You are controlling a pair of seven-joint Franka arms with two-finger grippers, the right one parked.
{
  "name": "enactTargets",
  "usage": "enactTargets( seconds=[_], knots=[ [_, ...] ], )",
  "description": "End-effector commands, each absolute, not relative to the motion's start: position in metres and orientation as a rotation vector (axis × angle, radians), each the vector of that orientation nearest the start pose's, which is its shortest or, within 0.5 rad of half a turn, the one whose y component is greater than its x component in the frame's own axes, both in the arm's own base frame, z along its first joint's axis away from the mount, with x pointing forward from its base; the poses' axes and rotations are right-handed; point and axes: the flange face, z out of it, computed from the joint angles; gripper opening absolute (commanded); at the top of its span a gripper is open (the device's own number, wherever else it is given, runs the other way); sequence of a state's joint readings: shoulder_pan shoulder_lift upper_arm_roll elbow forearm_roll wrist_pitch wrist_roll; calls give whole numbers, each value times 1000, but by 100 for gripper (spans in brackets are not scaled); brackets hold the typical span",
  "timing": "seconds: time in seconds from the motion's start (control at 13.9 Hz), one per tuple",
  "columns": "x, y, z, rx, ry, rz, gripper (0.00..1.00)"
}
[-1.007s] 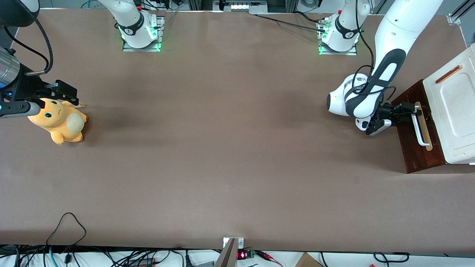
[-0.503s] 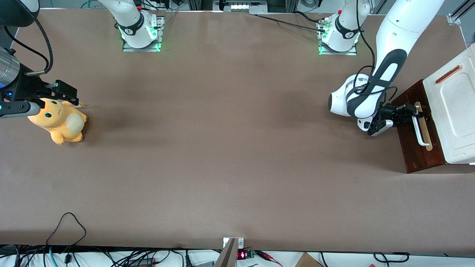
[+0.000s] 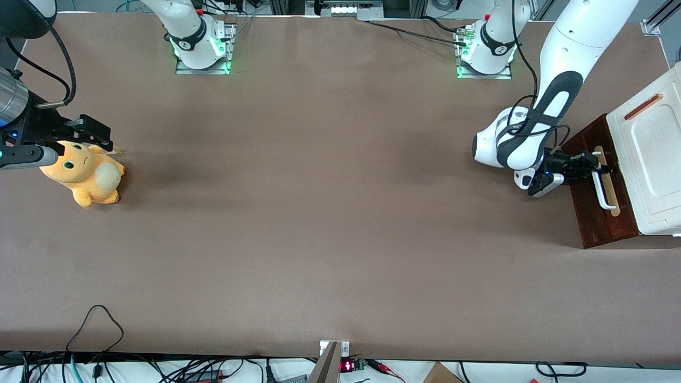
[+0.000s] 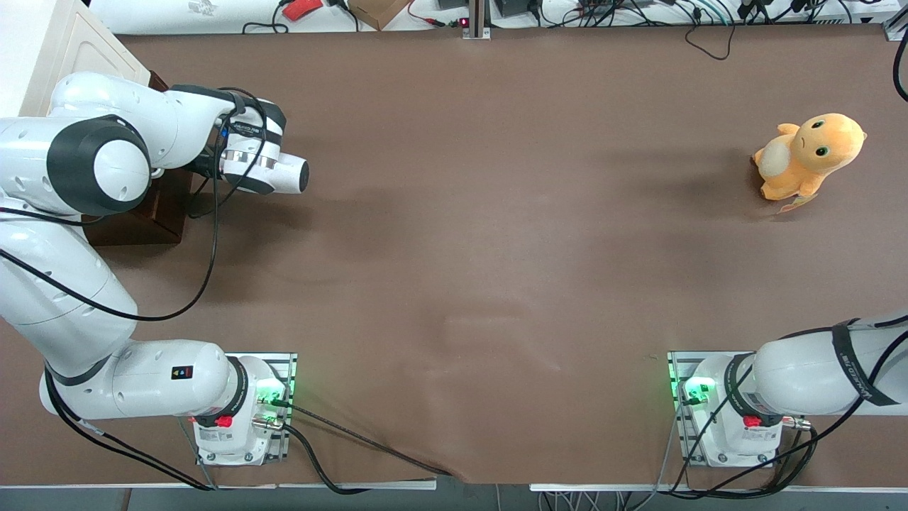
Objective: Open lower drawer with left arm only
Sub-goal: 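Close the left gripper around the white drawer handle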
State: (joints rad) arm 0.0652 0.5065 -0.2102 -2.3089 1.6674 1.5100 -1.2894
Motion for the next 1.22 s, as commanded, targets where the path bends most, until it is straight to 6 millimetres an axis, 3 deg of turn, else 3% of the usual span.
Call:
enactTargets(
  seconds=[0.0, 0.07, 0.29, 0.72, 0.93, 1.15],
  knots=[
    [475, 43, 150, -1566, 113, -211, 24],
    [475, 44, 150, -1565, 113, -211, 24],
    [475, 44, 150, -1565, 112, -212, 0],
    [480, 30, 152, -1569, 124, -240, 0],
    [483, 13, 154, -1569, 167, -243, 0],
    [490, -23, 160, -1597, 202, -286, 0]
  ],
)
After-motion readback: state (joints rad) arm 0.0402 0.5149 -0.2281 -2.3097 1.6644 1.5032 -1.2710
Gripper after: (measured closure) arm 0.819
